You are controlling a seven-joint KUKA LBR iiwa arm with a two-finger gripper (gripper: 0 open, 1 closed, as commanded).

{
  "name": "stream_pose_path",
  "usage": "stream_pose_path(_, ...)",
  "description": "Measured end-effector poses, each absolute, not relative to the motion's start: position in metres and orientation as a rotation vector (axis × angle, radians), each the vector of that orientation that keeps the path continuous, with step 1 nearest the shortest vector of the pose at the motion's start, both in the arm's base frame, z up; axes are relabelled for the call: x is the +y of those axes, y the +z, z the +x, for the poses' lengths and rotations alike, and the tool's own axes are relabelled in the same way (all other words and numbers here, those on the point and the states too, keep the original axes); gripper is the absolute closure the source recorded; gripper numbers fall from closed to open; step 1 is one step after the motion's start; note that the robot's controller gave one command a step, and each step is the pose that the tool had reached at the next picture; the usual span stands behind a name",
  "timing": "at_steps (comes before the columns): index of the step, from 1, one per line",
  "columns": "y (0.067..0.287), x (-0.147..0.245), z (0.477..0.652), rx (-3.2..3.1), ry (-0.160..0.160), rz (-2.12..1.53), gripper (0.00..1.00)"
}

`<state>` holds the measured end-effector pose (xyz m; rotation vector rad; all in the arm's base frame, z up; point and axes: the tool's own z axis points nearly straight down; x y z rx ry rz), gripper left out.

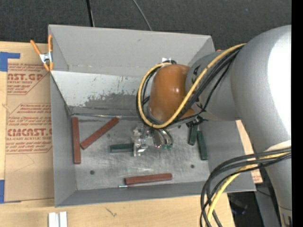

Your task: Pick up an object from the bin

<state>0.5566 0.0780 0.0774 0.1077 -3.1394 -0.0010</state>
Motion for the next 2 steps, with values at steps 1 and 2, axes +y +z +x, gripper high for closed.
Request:
stream_pose_path(1, 0.077, 0.078, 0.557, -3.139, -0.001, 0.108, 1.00)
stream_pose_path(2, 0.237, 0.101, 0.559, -3.145, -0.002, 0.121, 1.00)
